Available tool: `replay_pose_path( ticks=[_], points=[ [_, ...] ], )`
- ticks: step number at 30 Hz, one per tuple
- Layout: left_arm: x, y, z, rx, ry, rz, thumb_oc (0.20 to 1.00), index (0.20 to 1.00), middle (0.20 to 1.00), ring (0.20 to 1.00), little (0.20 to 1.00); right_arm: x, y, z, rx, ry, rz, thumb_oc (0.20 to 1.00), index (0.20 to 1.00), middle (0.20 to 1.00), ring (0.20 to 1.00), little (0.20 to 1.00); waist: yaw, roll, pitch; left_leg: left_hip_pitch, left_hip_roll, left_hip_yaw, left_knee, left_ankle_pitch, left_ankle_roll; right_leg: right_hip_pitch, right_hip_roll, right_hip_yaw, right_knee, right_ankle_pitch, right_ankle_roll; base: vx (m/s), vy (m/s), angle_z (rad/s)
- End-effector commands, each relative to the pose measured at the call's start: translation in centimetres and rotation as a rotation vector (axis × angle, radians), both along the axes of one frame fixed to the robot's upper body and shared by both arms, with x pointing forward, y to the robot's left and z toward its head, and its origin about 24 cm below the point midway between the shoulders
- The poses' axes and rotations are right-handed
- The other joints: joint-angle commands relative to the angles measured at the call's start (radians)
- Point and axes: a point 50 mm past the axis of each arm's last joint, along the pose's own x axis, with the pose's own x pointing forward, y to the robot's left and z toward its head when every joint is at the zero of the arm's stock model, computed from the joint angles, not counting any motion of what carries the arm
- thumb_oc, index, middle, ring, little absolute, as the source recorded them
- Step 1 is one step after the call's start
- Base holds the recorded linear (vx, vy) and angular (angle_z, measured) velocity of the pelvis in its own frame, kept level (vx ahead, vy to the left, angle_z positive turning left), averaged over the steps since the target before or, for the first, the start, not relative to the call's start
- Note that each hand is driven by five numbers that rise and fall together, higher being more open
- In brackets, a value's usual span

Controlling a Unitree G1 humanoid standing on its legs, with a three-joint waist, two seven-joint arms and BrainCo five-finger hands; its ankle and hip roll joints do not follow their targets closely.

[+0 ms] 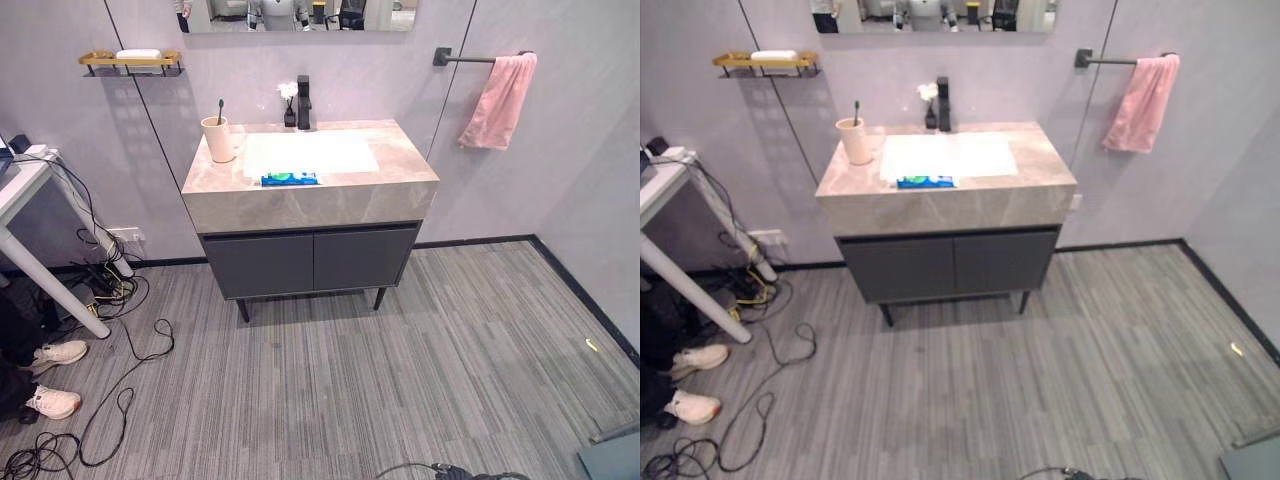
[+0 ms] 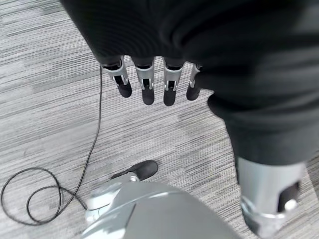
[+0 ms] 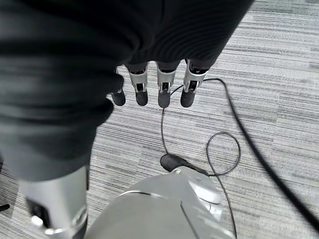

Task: Put brush and paste in cup on sink, flatten towel.

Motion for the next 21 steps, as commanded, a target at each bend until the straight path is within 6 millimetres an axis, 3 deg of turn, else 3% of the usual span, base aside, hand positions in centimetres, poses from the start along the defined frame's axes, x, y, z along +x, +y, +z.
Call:
replay_pose_path(
  ticks=[1,6,12,21],
  points=[
    [1.1,0.7,0.3,0.033,-0.058,0.047,1.000,1.000,1.000,1.000,1.000,0.9,0.4,0.1,0.019,-0.055,-0.078,1.000,1.000,1.000,1.000,1.000,0.009,-0.047,-0.030,-0.005,-0.030,-0.021,-0.035,0.036,-0.027,0.076,-0.096,0.050,-0.163,0.150,0.111,0.01,-0.005,0.09],
    [1.4,0.5,0.3,0.031,-0.080,0.073,1.000,1.000,1.000,1.000,1.000,2.1,0.9,0.3,0.043,-0.117,-0.126,1.000,1.000,1.000,1.000,1.000,0.009,-0.044,-0.025,-0.004,-0.026,-0.026,-0.035,0.037,-0.032,0.081,-0.095,0.043,-0.163,0.147,0.110,0.01,-0.009,0.05],
    [3.4,-0.1,0.7,0.033,-0.181,0.057,1.000,1.000,1.000,1.000,1.000,4.6,1.9,1.1,0.091,-0.244,-0.157,1.000,1.000,1.000,1.000,1.000,0.006,-0.035,-0.013,-0.003,-0.025,-0.030,-0.035,0.040,-0.032,0.080,-0.094,0.039,-0.157,0.140,0.109,0.01,-0.004,0.01],
    [3.8,-0.6,0.7,0.024,-0.191,0.038,1.000,1.000,1.000,1.000,1.000,4.0,2.0,0.7,0.056,-0.197,-0.090,1.000,1.000,1.000,1.000,1.000,0.012,-0.035,-0.011,0.008,-0.027,-0.027,-0.035,0.034,-0.026,0.086,-0.090,0.039,-0.159,0.139,0.109,0.00,0.006,0.00]
  ],
)
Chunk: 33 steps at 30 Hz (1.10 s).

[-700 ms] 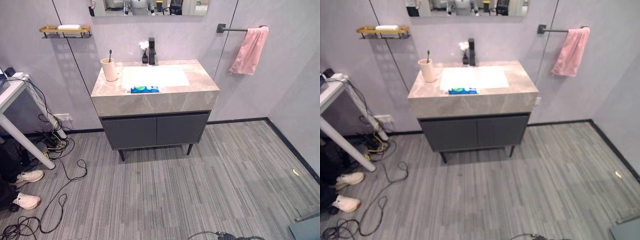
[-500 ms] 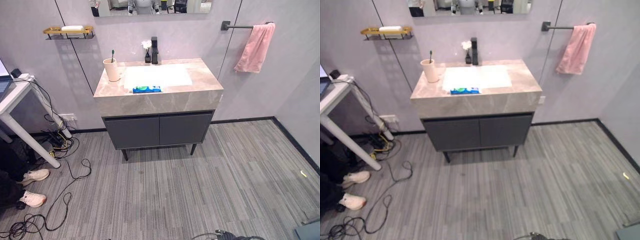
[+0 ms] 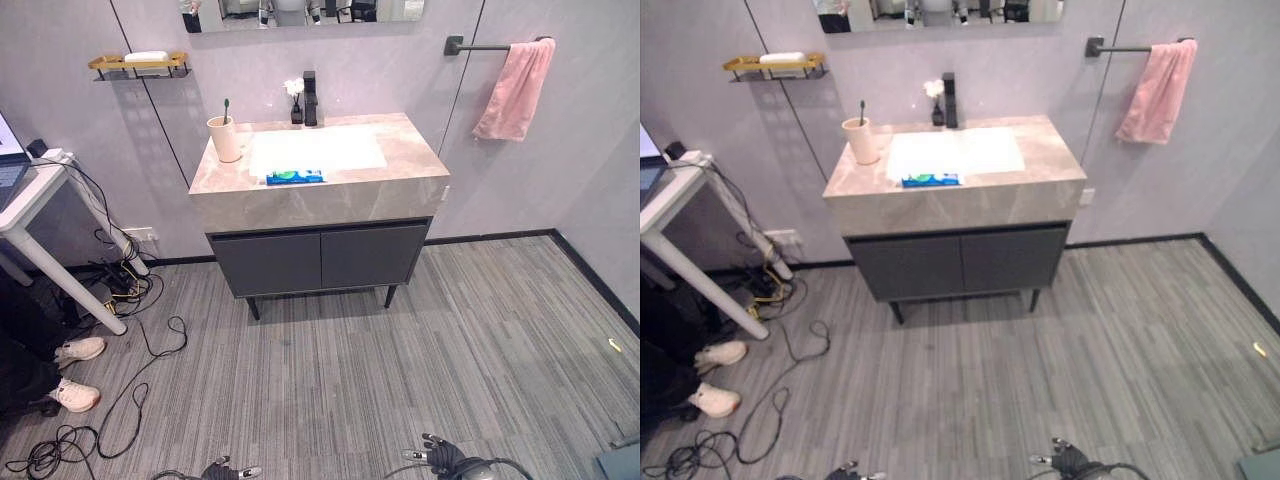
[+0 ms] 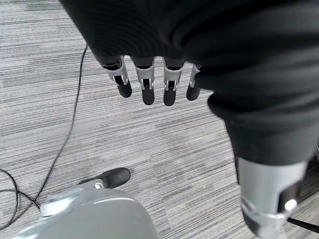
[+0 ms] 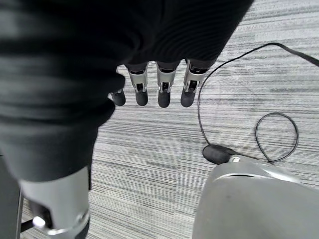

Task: Put brush and paste in cup on sink, flatten towel.

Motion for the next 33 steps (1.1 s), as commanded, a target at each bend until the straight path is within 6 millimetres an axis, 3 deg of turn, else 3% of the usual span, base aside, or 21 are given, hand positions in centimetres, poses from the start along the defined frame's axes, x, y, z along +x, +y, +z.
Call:
replay_pose_path(
  ticks=[1,10,16,21,22,24,25,26,28,29,33],
  points=[
    [1.4,0.6,0.4,0.024,-0.043,0.013,1.000,1.000,1.000,1.000,1.000,1.1,0.7,0.1,-0.014,-0.017,0.033,1.000,1.000,1.000,1.000,1.000,0.013,-0.069,-0.009,0.015,-0.035,-0.005,-0.044,0.034,-0.020,0.063,-0.100,0.055,-0.136,0.136,0.115,-0.01,0.043,-0.02],
    [2.2,0.7,0.6,0.030,-0.066,-0.007,1.000,1.000,1.000,1.000,1.000,1.5,0.2,0.3,-0.036,-0.026,0.048,1.000,1.000,1.000,1.000,1.000,0.014,-0.080,0.018,-0.026,-0.052,0.010,0.015,0.005,0.001,0.018,-0.115,0.075,-0.084,0.136,0.125,-0.02,0.067,-0.06],
    [3.3,1.3,1.1,0.064,-0.093,-0.075,1.000,1.000,1.000,1.000,1.000,2.4,0.2,0.6,0.003,-0.059,-0.036,1.000,1.000,1.000,1.000,1.000,0.003,-0.087,0.058,-0.046,-0.078,0.021,0.067,-0.030,0.030,-0.049,-0.134,0.095,0.046,0.132,0.142,-0.02,0.149,-0.11],
    [3.7,1.6,1.3,0.072,-0.105,-0.097,1.000,1.000,1.000,1.000,1.000,2.3,0.0,0.7,0.023,-0.072,-0.063,1.000,1.000,1.000,1.000,1.000,-0.010,-0.083,0.085,-0.027,-0.102,0.013,0.066,-0.037,0.052,-0.108,-0.152,0.126,0.182,0.184,0.140,0.01,0.144,-0.05],
    [3.9,1.7,1.4,0.076,-0.110,-0.103,1.000,1.000,1.000,1.000,1.000,2.5,-0.1,0.8,0.019,-0.081,-0.056,1.000,1.000,1.000,1.000,1.000,-0.017,-0.076,0.104,-0.021,-0.103,0.013,0.064,-0.037,0.060,-0.149,-0.147,0.126,0.251,0.202,0.130,0.02,0.201,-0.06],
    [3.6,1.9,1.4,0.080,-0.095,-0.116,1.000,1.000,1.000,1.000,1.000,2.0,-0.3,0.7,0.015,-0.074,-0.055,1.000,1.000,1.000,1.000,1.000,-0.033,-0.070,0.107,-0.010,-0.107,0.003,0.060,-0.042,0.062,-0.178,-0.103,0.144,0.280,0.176,0.123,0.07,0.129,-0.06],
    [3.6,1.9,1.4,0.079,-0.095,-0.116,1.000,1.000,1.000,1.000,1.000,2.0,-0.3,0.7,0.015,-0.074,-0.055,1.000,1.000,1.000,1.000,1.000,-0.034,-0.070,0.108,-0.008,-0.107,0.003,0.060,-0.043,0.062,-0.177,-0.104,0.143,0.282,0.174,0.123,0.10,0.078,0.00],
    [3.7,1.9,1.4,0.080,-0.096,-0.118,1.000,1.000,1.000,1.000,1.000,1.8,-0.5,0.7,0.012,-0.072,-0.059,1.000,1.000,1.000,1.000,1.000,-0.044,-0.069,0.108,-0.004,-0.114,-0.008,0.062,-0.049,0.064,-0.193,-0.061,0.161,0.264,0.146,0.113,0.10,0.067,0.12],
    [3.5,2.2,1.4,0.082,-0.089,-0.109,1.000,1.000,1.000,1.000,1.000,1.5,-1.0,0.7,-0.002,-0.065,-0.073,1.000,1.000,1.000,1.000,1.000,-0.046,-0.073,0.108,0.005,-0.123,0.002,0.060,-0.061,0.065,-0.214,-0.062,0.130,0.205,0.151,0.114,0.15,0.059,0.11],
    [3.4,2.3,1.4,0.086,-0.083,-0.102,1.000,1.000,1.000,1.000,1.000,1.1,-1.4,0.6,-0.019,-0.054,-0.075,1.000,1.000,1.000,1.000,1.000,-0.050,-0.076,0.108,0.017,-0.126,0.013,0.050,-0.073,0.061,-0.247,-0.085,0.074,0.118,0.180,0.122,0.16,0.008,-0.02],
    [3.7,2.3,1.4,0.087,-0.085,-0.100,1.000,1.000,1.000,1.000,1.000,0.3,-2.1,0.5,-0.040,-0.018,-0.092,1.000,1.000,1.000,1.000,1.000,-0.088,-0.079,0.117,0.065,-0.143,-0.023,0.047,-0.111,0.051,-0.308,-0.083,0.111,-0.027,0.276,0.156,0.31,-0.012,0.00]
  ],
)
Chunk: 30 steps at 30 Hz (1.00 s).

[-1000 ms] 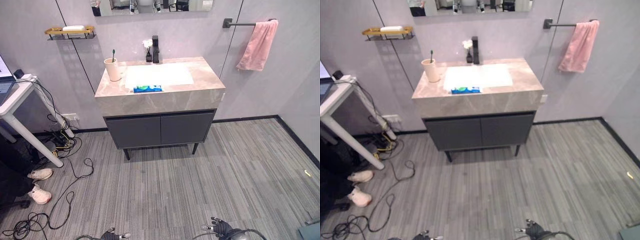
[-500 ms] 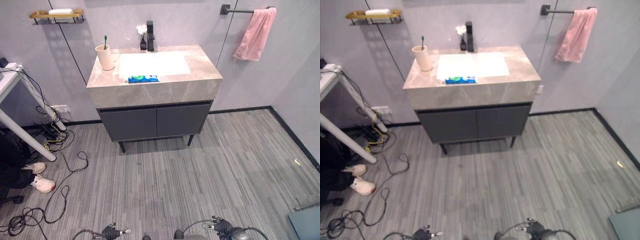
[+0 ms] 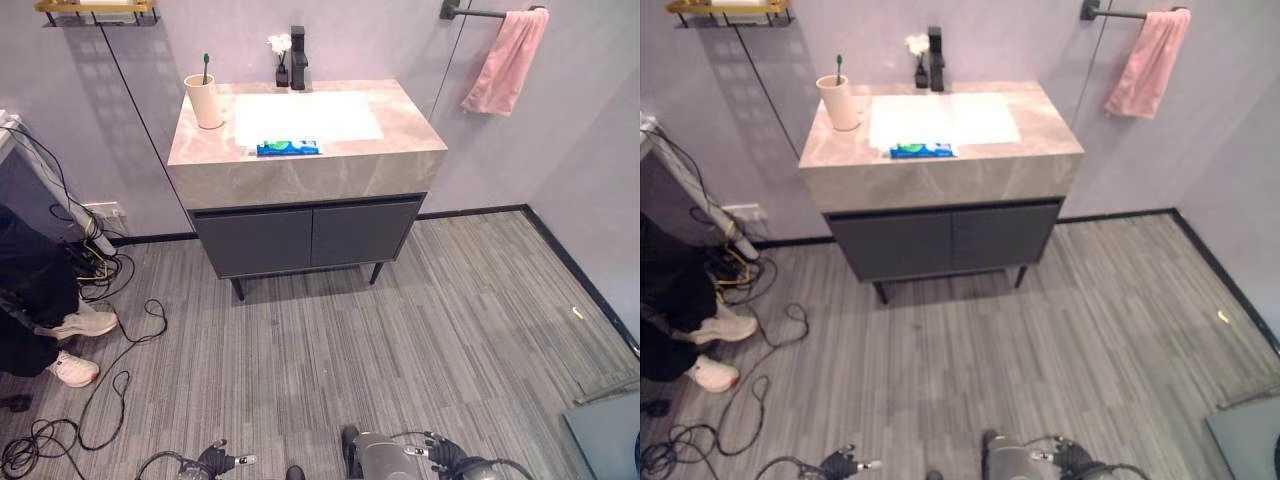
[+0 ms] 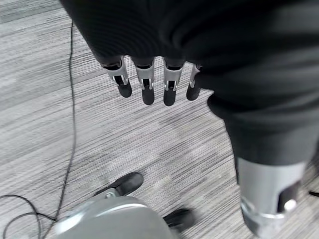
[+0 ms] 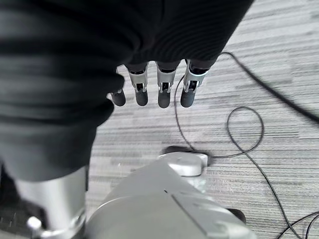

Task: Put brush and paste in cup on sink, flatten towel.

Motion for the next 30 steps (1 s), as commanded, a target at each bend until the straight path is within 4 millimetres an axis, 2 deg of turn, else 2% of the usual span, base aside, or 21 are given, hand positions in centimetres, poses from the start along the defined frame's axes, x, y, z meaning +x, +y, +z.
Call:
replay_pose_path(
  ticks=[1,3,5,6,7,9,10,12,14,15,16,17,19,20,21,22,23,25,26,27,30],
  points=[
    [1.6,0.9,0.7,0.025,-0.055,-0.007,1.000,1.000,1.000,1.000,1.000,0.4,-1.4,0.4,-0.054,-0.004,0.001,1.000,1.000,1.000,1.000,1.000,-0.024,0.010,-0.006,0.023,-0.036,-0.058,0.081,-0.066,-0.076,0.016,-0.019,0.022,-0.129,0.216,0.031,0.28,-0.048,0.15],
    [1.4,0.8,0.6,0.022,-0.047,-0.006,1.000,1.000,1.000,1.000,1.000,0.0,-1.6,0.3,-0.057,0.007,0.001,1.000,1.000,1.000,1.000,1.000,-0.035,0.014,-0.010,0.055,-0.028,-0.075,0.076,-0.073,-0.085,0.019,-0.020,0.015,-0.150,0.230,0.034,0.36,-0.069,0.24],
    [1.1,0.8,0.5,0.020,-0.036,-0.004,1.000,1.000,1.000,1.000,1.000,-0.7,-1.8,0.2,-0.059,0.026,0.001,1.000,1.000,1.000,1.000,1.000,-0.045,0.016,-0.021,0.097,-0.016,-0.097,0.061,-0.073,-0.096,0.025,-0.001,0.012,-0.139,0.236,0.028,0.35,-0.081,0.42],
    [0.9,0.7,0.4,0.017,-0.028,-0.007,1.000,1.000,1.000,1.000,1.000,-1.3,-1.8,0.0,-0.061,0.047,0.005,1.000,1.000,1.000,1.000,1.000,-0.045,0.019,-0.037,0.113,-0.005,-0.109,0.060,-0.063,-0.107,0.039,0.008,0.006,-0.149,0.228,0.020,0.25,-0.093,0.39],
    [0.8,0.7,0.4,0.016,-0.028,-0.004,1.000,1.000,1.000,1.000,1.000,-1.5,-2.0,0.0,-0.068,0.055,0.011,1.000,1.000,1.000,1.000,1.000,-0.050,0.018,-0.049,0.121,0.000,-0.120,0.060,-0.066,-0.112,0.046,0.022,0.027,-0.145,0.240,0.011,0.50,-0.210,0.32],
    [1.0,0.6,0.4,0.014,-0.026,-0.006,1.000,1.000,1.000,1.000,1.000,-2.1,-2.6,0.0,-0.085,0.080,0.023,1.000,1.000,1.000,1.000,1.000,-0.057,0.032,-0.080,0.126,0.036,-0.153,0.110,-0.023,-0.148,0.064,0.077,0.034,-0.126,0.211,-0.020,0.42,-0.197,0.35],
    [1.0,0.6,0.4,0.014,-0.026,-0.006,1.000,1.000,1.000,1.000,1.000,-2.1,-2.6,0.0,-0.085,0.080,0.023,1.000,1.000,1.000,1.000,1.000,-0.058,0.033,-0.081,0.125,0.036,-0.154,0.110,-0.024,-0.148,0.064,0.077,0.033,-0.125,0.210,-0.020,0.23,-0.128,0.25],
    [1.1,0.6,0.4,0.011,-0.024,-0.003,1.000,1.000,1.000,1.000,1.000,-2.3,-2.8,0.1,-0.109,0.100,0.085,1.000,1.000,1.000,1.000,1.000,-0.058,0.038,-0.087,0.092,0.051,-0.167,0.246,0.067,-0.198,0.096,0.100,0.016,-0.125,0.183,-0.048,0.26,-0.166,0.03],
    [1.8,0.6,0.7,0.014,-0.042,-0.021,1.000,1.000,1.000,1.000,1.000,-2.1,-3.3,0.3,-0.147,0.105,0.149,1.000,1.000,1.000,1.000,1.000,-0.048,0.024,-0.077,-0.005,0.064,-0.155,0.443,0.178,-0.253,0.155,0.103,0.009,-0.144,0.157,-0.073,0.24,-0.198,0.26],
    [2.5,0.5,0.8,0.019,-0.057,-0.039,1.000,1.000,1.000,1.000,1.000,-1.7,-3.6,0.4,-0.168,0.097,0.163,1.000,1.000,1.000,1.000,1.000,-0.041,0.006,-0.063,-0.068,0.063,-0.140,0.549,0.209,-0.264,0.180,0.091,0.011,-0.147,0.147,-0.085,0.17,-0.198,0.24],
    [3.3,0.7,1.2,0.026,-0.082,-0.050,1.000,1.000,1.000,1.000,1.000,-1.3,-3.9,0.7,-0.181,0.083,0.168,1.000,1.000,1.000,1.000,1.000,-0.031,-0.013,-0.041,-0.123,0.062,-0.117,0.632,0.219,-0.260,0.200,0.083,0.018,-0.145,0.138,-0.097,0.17,-0.207,0.12],
    [3.9,1.0,1.4,0.037,-0.099,-0.048,1.000,1.000,1.000,1.000,1.000,-0.9,-4.1,0.8,-0.186,0.071,0.169,1.000,1.000,1.000,1.000,1.000,-0.030,-0.028,-0.027,-0.153,0.085,-0.069,0.647,0.202,-0.239,0.213,0.076,0.018,-0.142,0.126,-0.105,0.17,-0.171,0.06],
    [4.4,0.8,1.6,0.035,-0.115,-0.054,1.000,1.000,1.000,1.000,1.000,-0.8,-4.3,0.9,-0.199,0.073,0.178,1.000,1.000,1.000,1.000,1.000,-0.013,-0.036,-0.017,-0.218,0.101,-0.016,0.590,0.159,-0.209,0.244,0.071,0.025,-0.149,0.102,-0.102,0.19,-0.081,0.08],
    [4.7,0.8,1.7,0.041,-0.120,-0.066,1.000,1.000,1.000,1.000,1.000,-1.0,-4.5,0.9,-0.210,0.084,0.183,1.000,1.000,1.000,1.000,1.000,-0.001,-0.037,-0.014,-0.265,0.095,0.006,0.537,0.112,-0.192,0.265,0.069,0.029,-0.155,0.088,-0.096,0.23,-0.019,0.05],
    [4.8,0.9,1.8,0.048,-0.122,-0.072,1.000,1.000,1.000,1.000,1.000,-1.1,-4.5,0.9,-0.211,0.087,0.186,1.000,1.000,1.000,1.000,1.000,0.001,-0.043,-0.018,-0.294,0.096,0.025,0.464,0.091,-0.180,0.277,0.059,0.029,-0.160,0.082,-0.088,0.36,0.049,0.14],
    [5.2,0.9,2.0,0.061,-0.136,-0.087,1.000,1.000,1.000,1.000,1.000,-1.2,-4.4,0.8,-0.216,0.091,0.200,1.000,1.000,1.000,1.000,1.000,0.013,-0.031,-0.025,-0.336,0.115,0.030,0.279,0.111,-0.172,0.297,0.069,0.034,-0.158,0.059,-0.079,0.36,0.080,-0.03],
    [5.2,0.9,2.0,0.061,-0.137,-0.087,1.000,1.000,1.000,1.000,1.000,-1.2,-4.3,0.8,-0.216,0.094,0.212,1.000,1.000,1.000,1.000,1.000,0.021,-0.026,-0.020,-0.322,0.115,0.019,0.229,0.131,-0.174,0.314,0.075,0.044,-0.155,0.049,-0.079,0.37,0.116,0.03],
    [4.8,1.3,1.9,0.063,-0.128,-0.070,1.000,1.000,1.000,1.000,1.000,-1.1,-4.1,0.7,-0.222,0.100,0.249,1.000,1.000,1.000,1.000,1.000,0.039,-0.012,-0.020,-0.328,0.131,-0.031,0.130,0.206,-0.186,0.343,0.093,0.071,-0.144,0.022,-0.080,0.23,0.091,-0.33],
    [4.8,1.3,1.9,0.063,-0.128,-0.069,1.000,1.000,1.000,1.000,1.000,-1.1,-4.1,0.7,-0.222,0.100,0.249,1.000,1.000,1.000,1.000,1.000,0.039,-0.014,-0.018,-0.324,0.130,-0.030,0.127,0.207,-0.186,0.345,0.092,0.071,-0.143,0.020,-0.080,0.25,0.107,-1.03],
    [3.9,1.8,1.7,0.066,-0.103,-0.052,1.000,1.000,1.000,1.000,1.000,-1.0,-3.5,0.6,-0.212,0.095,0.294,1.000,1.000,1.000,1.000,1.000,0.036,-0.015,-0.028,-0.295,0.125,-0.038,0.149,0.174,-0.182,0.354,0.093,0.094,-0.122,0.001,-0.077,0.27,0.150,-1.24],
    [2.3,2.2,1.2,0.076,-0.052,-0.052,1.000,1.000,1.000,1.000,1.000,-0.7,-2.6,0.5,-0.192,0.074,0.335,1.000,1.000,1.000,1.000,1.000,0.043,-0.013,-0.051,-0.237,0.088,-0.055,0.114,0.145,-0.149,0.346,0.080,0.140,-0.078,0.000,-0.054,0.27,0.230,-0.96]
  ],
)
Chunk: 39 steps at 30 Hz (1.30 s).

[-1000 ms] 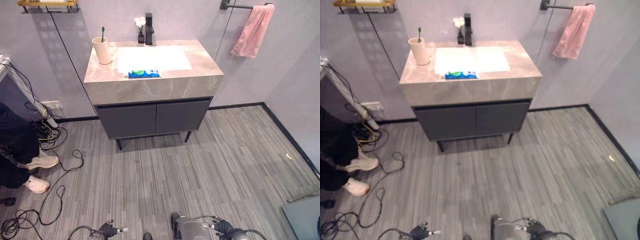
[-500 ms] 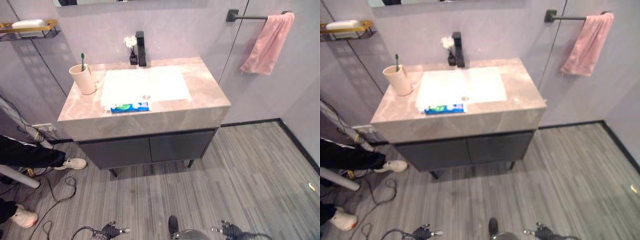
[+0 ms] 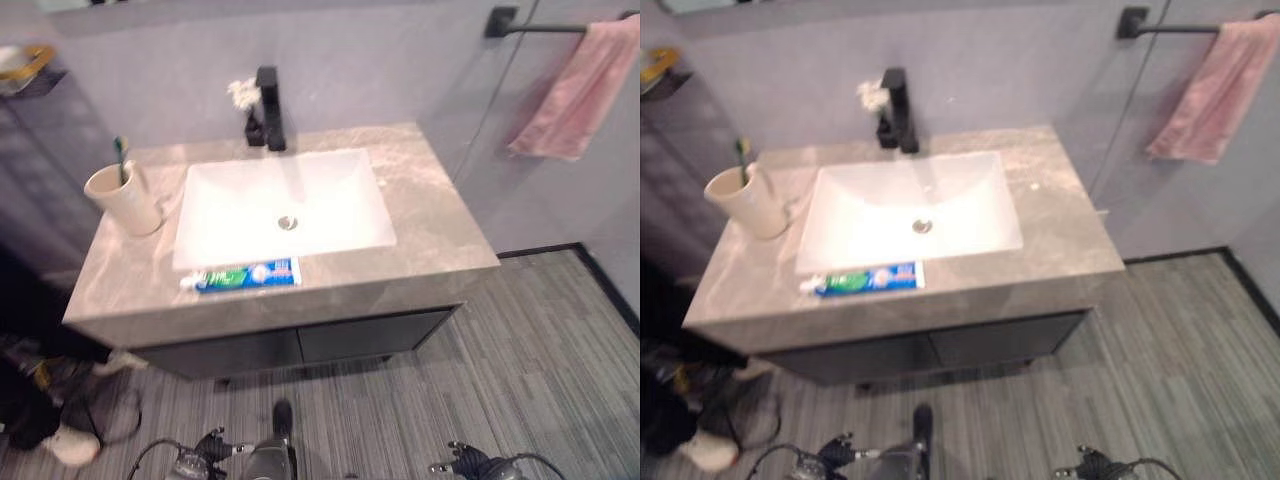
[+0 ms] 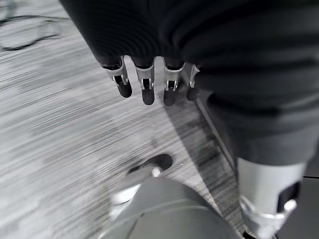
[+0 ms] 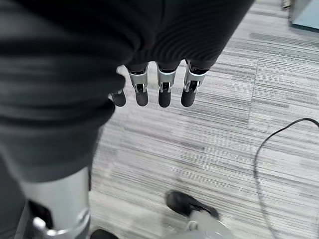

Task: Put brush and paste in cup on sink, flatten towel.

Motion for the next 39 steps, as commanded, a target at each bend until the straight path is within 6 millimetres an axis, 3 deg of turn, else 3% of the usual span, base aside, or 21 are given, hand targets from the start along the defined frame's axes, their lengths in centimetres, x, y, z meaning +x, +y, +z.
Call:
replay_pose_path(
  ticks=[1,4,6,7,9,11,14,18,23,27,30,35,39],
  points=[
    [2.2,1.2,1.0,0.040,-0.065,-0.038,1.000,1.000,1.000,1.000,1.000,1.1,-0.4,0.5,-0.009,-0.040,0.045,1.000,1.000,1.000,1.000,1.000,0.022,-0.028,-0.018,0.027,-0.046,-0.002,0.045,-0.064,-0.014,-0.208,-0.022,0.059,0.050,0.148,0.062,0.14,0.226,-0.40],
    [1.9,1.2,0.9,0.043,-0.058,-0.041,1.000,1.000,1.000,1.000,1.000,1.2,0.0,0.4,-0.004,-0.034,0.061,1.000,1.000,1.000,1.000,1.000,0.026,-0.019,-0.017,0.044,-0.069,-0.001,0.051,-0.088,0.008,-0.225,-0.037,0.070,0.094,0.150,0.082,0.07,0.248,0.09],
    [1.6,1.3,0.9,0.047,-0.055,-0.046,1.000,1.000,1.000,1.000,1.000,2.3,0.7,0.5,0.006,-0.062,0.095,1.000,1.000,1.000,1.000,1.000,0.026,-0.009,-0.007,0.081,-0.071,0.013,-0.004,-0.076,0.021,-0.291,-0.050,0.047,0.202,0.218,0.117,-0.01,0.245,0.09],
    [1.5,1.3,0.8,0.048,-0.053,-0.048,1.000,1.000,1.000,1.000,1.000,3.0,1.2,0.6,0.018,-0.083,0.105,1.000,1.000,1.000,1.000,1.000,0.026,-0.003,0.000,0.085,-0.067,0.012,-0.012,-0.070,0.021,-0.308,-0.045,0.045,0.226,0.221,0.118,-0.03,0.140,-0.13],
    [1.1,1.3,0.7,0.049,-0.041,-0.053,1.000,1.000,1.000,1.000,1.000,3.2,1.5,0.6,0.027,-0.093,0.113,1.000,1.000,1.000,1.000,1.000,0.028,-0.003,0.000,0.092,-0.065,0.015,-0.022,-0.071,0.018,-0.310,-0.056,0.028,0.211,0.209,0.117,-0.01,0.030,-0.08],
    [0.7,1.3,0.6,0.050,-0.034,-0.062,1.000,1.000,1.000,1.000,1.000,3.6,1.8,0.8,0.027,-0.107,0.135,1.000,1.000,1.000,1.000,1.000,0.039,-0.003,-0.007,0.098,-0.055,0.023,-0.038,-0.072,0.010,-0.303,-0.099,-0.028,0.126,0.199,0.116,0.02,-0.029,0.05],
    [0.6,1.5,0.7,0.052,-0.038,-0.060,1.000,1.000,1.000,1.000,1.000,4.0,1.9,0.9,0.028,-0.111,0.172,1.000,1.000,1.000,1.000,1.000,0.048,-0.015,-0.008,0.095,-0.057,0.005,-0.026,-0.077,0.001,-0.278,-0.113,-0.014,0.037,0.203,0.115,0.02,-0.059,0.08],
    [0.5,1.4,0.7,0.056,-0.045,-0.090,1.000,1.000,1.000,1.000,1.000,3.6,1.2,0.9,-0.003,-0.091,0.210,1.000,1.000,1.000,1.000,1.000,0.072,-0.021,-0.022,0.087,-0.058,-0.009,-0.037,-0.073,-0.011,-0.239,-0.118,-0.042,-0.043,0.206,0.109,0.00,-0.075,0.38],
    [1.4,1.0,1.1,0.048,-0.107,-0.187,1.000,1.000,1.000,1.000,1.000,3.6,-1.5,1.6,-0.086,-0.077,0.216,1.000,1.000,1.000,1.000,1.000,0.108,-0.016,-0.002,0.052,-0.046,-0.081,-0.029,-0.056,-0.038,-0.213,-0.109,-0.112,-0.078,0.193,0.091,-0.06,-0.158,0.48],
    [2.4,0.0,2.2,0.009,-0.203,-0.370,1.000,1.000,1.000,1.000,1.000,3.7,-3.5,2.2,-0.149,-0.075,0.187,1.000,1.000,1.000,1.000,1.000,0.139,0.001,0.018,0.019,-0.051,-0.135,-0.025,-0.036,-0.053,-0.208,-0.105,-0.169,-0.092,0.189,0.085,-0.07,-0.098,0.42],
    [2.8,1.0,6.3,-0.021,-0.341,-0.645,1.000,1.000,1.000,1.000,1.000,3.7,-5.5,2.9,-0.216,-0.072,0.130,1.000,1.000,1.000,1.000,1.000,0.188,0.029,0.021,0.005,-0.052,-0.175,-0.048,-0.005,-0.060,-0.202,-0.109,-0.215,-0.102,0.193,0.091,-0.07,-0.083,0.52],
    [3.6,2.7,11.7,0.021,-0.416,-0.933,1.000,1.000,1.000,1.000,1.000,3.1,-6.2,3.0,-0.241,-0.056,0.121,1.000,1.000,1.000,1.000,1.000,0.206,0.043,0.009,0.023,-0.053,-0.204,-0.078,0.000,-0.070,-0.186,-0.110,-0.245,-0.093,0.171,0.091,0.03,-0.025,0.36],
    [5.2,2.8,18.3,0.107,-0.532,-1.197,1.000,1.000,1.000,1.000,1.000,2.5,-6.7,3.1,-0.272,-0.042,0.129,1.000,1.000,1.000,1.000,1.000,0.218,0.070,-0.005,0.026,-0.066,-0.235,-0.083,0.010,-0.076,-0.173,-0.120,-0.284,-0.089,0.169,0.094,0.03,-0.002,0.24]
  ],
)
